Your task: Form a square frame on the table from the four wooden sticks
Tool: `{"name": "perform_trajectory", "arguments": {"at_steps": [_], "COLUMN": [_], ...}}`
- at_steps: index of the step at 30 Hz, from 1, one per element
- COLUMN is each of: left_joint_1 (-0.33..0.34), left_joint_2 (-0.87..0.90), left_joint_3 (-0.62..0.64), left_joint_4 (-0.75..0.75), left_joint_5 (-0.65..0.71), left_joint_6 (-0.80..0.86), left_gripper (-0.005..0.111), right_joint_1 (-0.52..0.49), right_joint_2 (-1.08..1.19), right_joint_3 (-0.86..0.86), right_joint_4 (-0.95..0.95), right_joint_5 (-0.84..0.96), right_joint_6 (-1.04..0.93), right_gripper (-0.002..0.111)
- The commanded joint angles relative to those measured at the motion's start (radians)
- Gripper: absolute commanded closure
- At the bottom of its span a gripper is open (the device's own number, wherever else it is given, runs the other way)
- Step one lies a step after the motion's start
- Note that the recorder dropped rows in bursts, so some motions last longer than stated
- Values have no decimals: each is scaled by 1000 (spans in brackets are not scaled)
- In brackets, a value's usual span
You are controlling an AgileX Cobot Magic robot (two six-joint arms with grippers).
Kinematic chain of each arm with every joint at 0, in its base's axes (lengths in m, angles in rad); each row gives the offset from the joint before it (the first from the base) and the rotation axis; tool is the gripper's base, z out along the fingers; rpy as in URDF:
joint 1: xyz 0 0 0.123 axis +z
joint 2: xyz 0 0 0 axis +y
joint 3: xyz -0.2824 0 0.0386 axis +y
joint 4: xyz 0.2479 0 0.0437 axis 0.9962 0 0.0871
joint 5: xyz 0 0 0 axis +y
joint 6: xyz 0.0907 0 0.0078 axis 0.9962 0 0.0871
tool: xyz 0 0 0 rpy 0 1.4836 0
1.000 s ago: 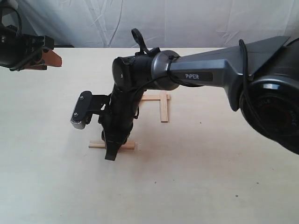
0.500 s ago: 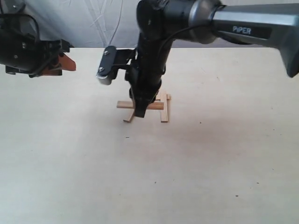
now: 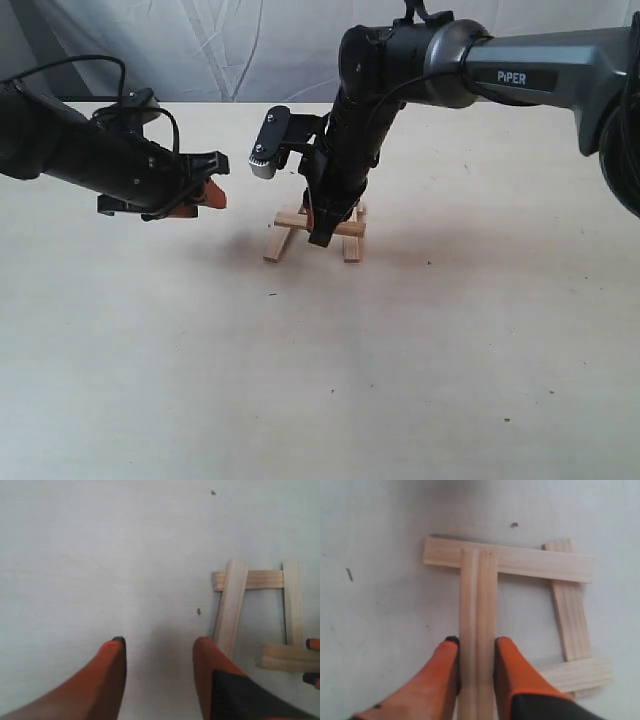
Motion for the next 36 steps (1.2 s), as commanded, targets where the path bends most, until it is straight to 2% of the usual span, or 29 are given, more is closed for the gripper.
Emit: {"name": "perform_trajectory", "arguments": {"at_steps": [1,20,36], "left_joint_1": [-51,-94,-94], "left_joint_2": [13,13,13], "left_joint_3": [3,3,3], "left_joint_4": [-16,-38,-68], "left_joint_5": [-59,-102,-93], "left_joint_6": [12,12,12], "left_gripper": [64,64,64], "right_joint_1": [-5,-5,-5], "right_joint_2": [19,69,90], "right_joint_3": [1,1,1], "right_joint_4": [50,50,27], "right_joint_5": [-25,-33,-68], "right_joint_6": [-51,-93,-91], "right_gripper": [108,108,107]}}
